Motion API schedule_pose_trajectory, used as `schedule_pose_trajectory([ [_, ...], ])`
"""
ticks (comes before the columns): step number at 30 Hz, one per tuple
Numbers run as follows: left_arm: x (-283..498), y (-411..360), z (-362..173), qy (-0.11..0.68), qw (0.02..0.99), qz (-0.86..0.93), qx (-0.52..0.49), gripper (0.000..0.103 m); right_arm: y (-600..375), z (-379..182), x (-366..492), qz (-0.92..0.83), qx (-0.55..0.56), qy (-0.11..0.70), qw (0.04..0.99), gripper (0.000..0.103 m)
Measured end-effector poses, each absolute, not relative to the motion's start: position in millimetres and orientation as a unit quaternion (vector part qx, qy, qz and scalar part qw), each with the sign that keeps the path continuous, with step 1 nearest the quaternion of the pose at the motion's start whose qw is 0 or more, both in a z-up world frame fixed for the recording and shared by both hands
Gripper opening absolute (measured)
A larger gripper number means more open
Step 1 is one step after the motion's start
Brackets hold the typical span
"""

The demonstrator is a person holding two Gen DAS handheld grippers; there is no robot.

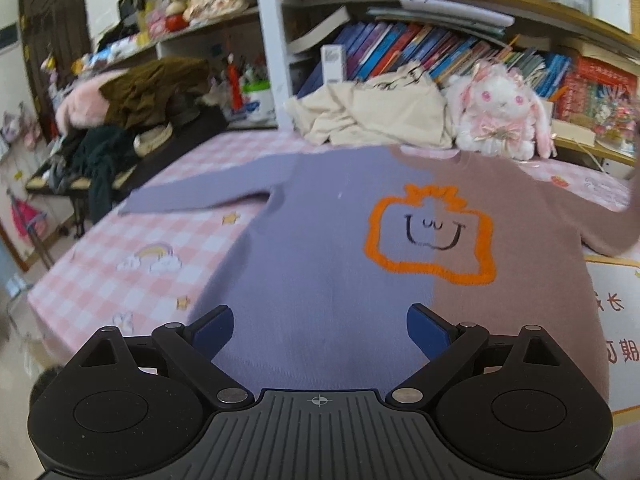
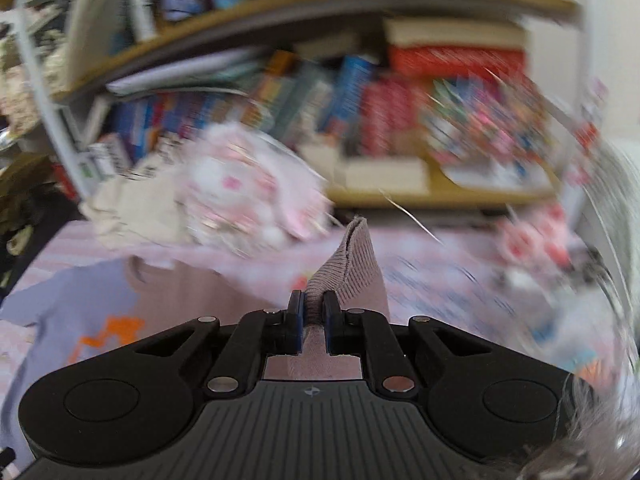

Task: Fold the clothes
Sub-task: 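Lift the pink sleeve with the right tool, lay it across the body, release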

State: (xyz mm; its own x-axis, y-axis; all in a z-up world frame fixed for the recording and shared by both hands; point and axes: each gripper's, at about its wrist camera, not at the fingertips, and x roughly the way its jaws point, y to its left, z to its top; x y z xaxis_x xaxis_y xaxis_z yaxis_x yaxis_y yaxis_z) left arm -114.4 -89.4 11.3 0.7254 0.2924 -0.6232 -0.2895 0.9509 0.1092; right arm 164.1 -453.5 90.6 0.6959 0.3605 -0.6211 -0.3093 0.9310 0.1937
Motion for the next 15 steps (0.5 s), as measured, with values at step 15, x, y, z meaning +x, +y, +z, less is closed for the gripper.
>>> schedule_pose_trajectory([
  [15, -103.6, 5.9, 26.3, 0.282, 0.956, 0.016, 0.081, 0.096, -261.0, 121.0, 173.0, 0.193, -0.029, 0.319, 0.927, 0.01],
])
